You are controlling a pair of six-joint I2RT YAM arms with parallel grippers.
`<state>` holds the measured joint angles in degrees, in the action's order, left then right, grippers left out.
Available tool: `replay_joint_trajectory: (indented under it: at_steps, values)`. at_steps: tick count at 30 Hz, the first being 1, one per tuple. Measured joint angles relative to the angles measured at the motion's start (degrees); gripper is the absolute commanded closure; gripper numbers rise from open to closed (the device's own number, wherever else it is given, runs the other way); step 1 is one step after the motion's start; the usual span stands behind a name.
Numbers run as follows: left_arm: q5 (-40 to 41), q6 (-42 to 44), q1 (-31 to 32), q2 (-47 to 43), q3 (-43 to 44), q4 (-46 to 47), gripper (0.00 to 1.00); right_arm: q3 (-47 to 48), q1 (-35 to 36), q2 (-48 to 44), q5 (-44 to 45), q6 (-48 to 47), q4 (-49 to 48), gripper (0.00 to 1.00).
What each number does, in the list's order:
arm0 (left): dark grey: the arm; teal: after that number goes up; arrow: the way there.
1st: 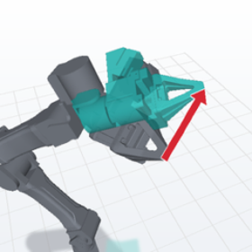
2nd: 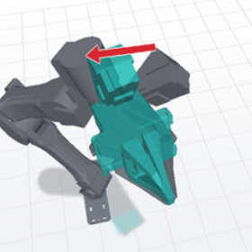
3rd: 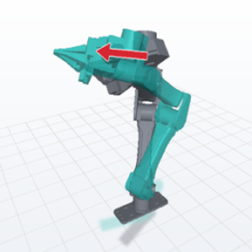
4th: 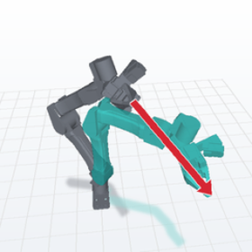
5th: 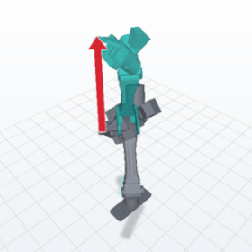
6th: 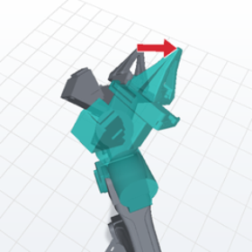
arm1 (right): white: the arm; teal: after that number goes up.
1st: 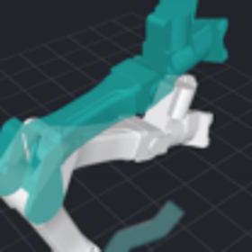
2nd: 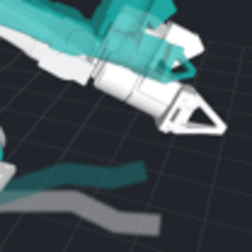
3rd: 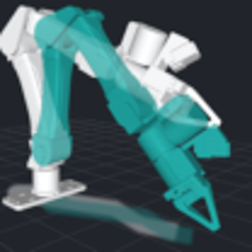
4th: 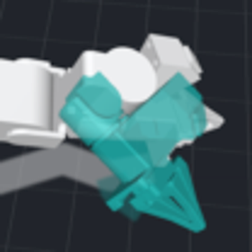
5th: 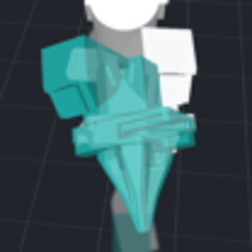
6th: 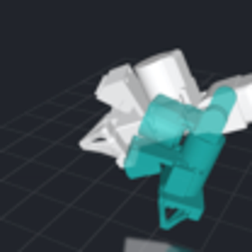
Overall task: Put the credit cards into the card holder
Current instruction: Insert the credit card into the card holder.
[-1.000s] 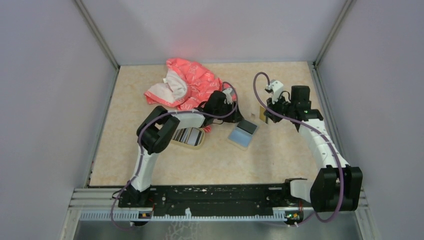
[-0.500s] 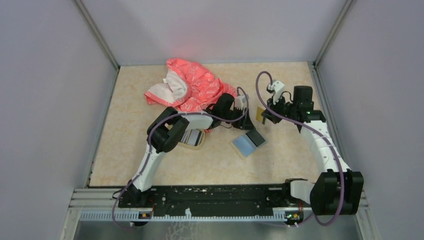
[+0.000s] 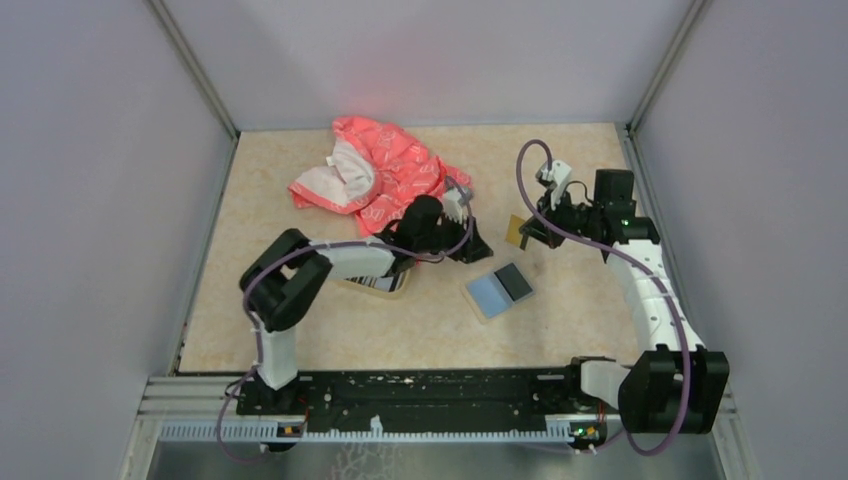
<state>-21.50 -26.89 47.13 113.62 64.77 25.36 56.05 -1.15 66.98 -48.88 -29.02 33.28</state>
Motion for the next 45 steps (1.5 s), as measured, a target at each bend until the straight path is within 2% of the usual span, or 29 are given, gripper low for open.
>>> replay_joint_trajectory:
  at_steps: [1,4,7,11,15,19,24,29,38,45]
  values:
    - [0.5,0.2,0.0,-1.1,-0.5,0.1,0.47,0.0,0.0,-0.2,-0.3,0.0,0.2,1.0]
    - [5.2,2.2,0.2,-11.6,-6.1,1.3,0.49,0.3,-0.1,-0.5,-1.1,0.0,0.7,1.0]
    - [9.4,3.7,2.7,-20.8,-11.4,2.0,0.58,0.3,-0.2,-0.5,-1.8,0.0,0.7,1.0]
    - [14.2,4.5,11.6,-26.0,-18.7,2.9,0.74,0.3,-0.2,-0.5,-1.8,0.1,0.7,1.0]
    - [18.2,5.0,21.1,-23.6,-22.2,1.7,0.82,0.3,-0.2,-0.5,-1.8,0.3,0.6,1.0]
    - [21.2,5.1,26.8,-16.6,-20.0,1.4,0.84,0.3,-0.2,-0.5,-1.7,0.6,0.6,1.0]
    - [23.5,4.3,27.1,-9.1,-17.5,1.4,0.82,0.3,-0.2,-0.5,-1.7,0.6,0.5,1.0]
    - [26.6,3.7,27.0,-5.6,-14.5,0.6,0.8,0.3,-0.2,-0.5,-1.7,0.6,0.4,1.0]
    - [38.1,-1.4,26.8,-6.0,-13.5,-3.3,0.75,0.3,-0.2,1.0,-1.8,-0.2,0.7,1.0]
    - [39.9,-2.0,24.0,-6.9,-14.3,-4.0,0.73,0.3,-0.2,6.5,-2.5,-2.9,3.8,1.0]
